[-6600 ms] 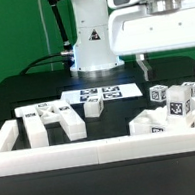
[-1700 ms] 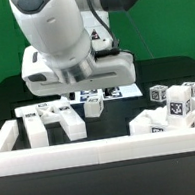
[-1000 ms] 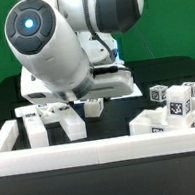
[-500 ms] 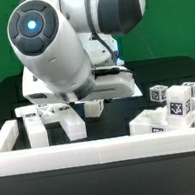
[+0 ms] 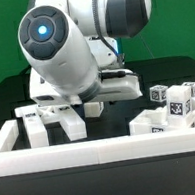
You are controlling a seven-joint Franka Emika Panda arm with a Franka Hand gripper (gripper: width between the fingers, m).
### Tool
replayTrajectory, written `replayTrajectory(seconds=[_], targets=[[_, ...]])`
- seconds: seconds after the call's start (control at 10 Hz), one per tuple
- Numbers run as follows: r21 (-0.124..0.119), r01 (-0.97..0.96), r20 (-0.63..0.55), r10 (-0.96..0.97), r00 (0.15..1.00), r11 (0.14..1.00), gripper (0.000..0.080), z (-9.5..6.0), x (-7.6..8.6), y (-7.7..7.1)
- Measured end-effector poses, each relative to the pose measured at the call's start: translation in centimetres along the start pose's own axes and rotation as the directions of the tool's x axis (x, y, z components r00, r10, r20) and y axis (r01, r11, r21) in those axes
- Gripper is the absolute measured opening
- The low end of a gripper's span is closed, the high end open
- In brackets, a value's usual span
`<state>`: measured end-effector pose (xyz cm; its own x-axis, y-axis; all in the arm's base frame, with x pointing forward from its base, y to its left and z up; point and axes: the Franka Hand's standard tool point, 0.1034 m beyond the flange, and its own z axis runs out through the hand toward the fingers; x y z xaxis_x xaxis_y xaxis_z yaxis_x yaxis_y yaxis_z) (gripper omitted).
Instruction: Assemble chair
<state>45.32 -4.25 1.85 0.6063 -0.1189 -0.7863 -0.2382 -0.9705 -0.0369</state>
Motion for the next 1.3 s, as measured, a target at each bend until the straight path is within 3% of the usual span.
replayTrajectory(seconds=[0.2, 0.5, 0.7, 0.8, 0.9, 1.3], targets=[[-0.002, 0.008, -0.009, -0.008, 1.0, 1.0, 0.0649, 0.1, 0.17, -0.29], [0.007, -0.001, -0.01, 0.001, 1.0, 1.0, 0.0649, 0.23, 0.39, 0.4], [0.009, -0.003, -0.01, 0.003, 1.0, 1.0, 0.0373, 0.21, 0.4, 0.51], [0.01, -0.004, -0.011, 0.004, 1.0, 1.0, 0.0373, 0.2, 0.4, 0.53], [0.01, -0.004, -0.011, 0.004, 1.0, 1.0, 0.0289, 0.2, 0.4, 0.52], [0.009, -0.002, -0.017, 0.002, 1.0, 1.0, 0.0289, -0.28, 0.38, 0.33]])
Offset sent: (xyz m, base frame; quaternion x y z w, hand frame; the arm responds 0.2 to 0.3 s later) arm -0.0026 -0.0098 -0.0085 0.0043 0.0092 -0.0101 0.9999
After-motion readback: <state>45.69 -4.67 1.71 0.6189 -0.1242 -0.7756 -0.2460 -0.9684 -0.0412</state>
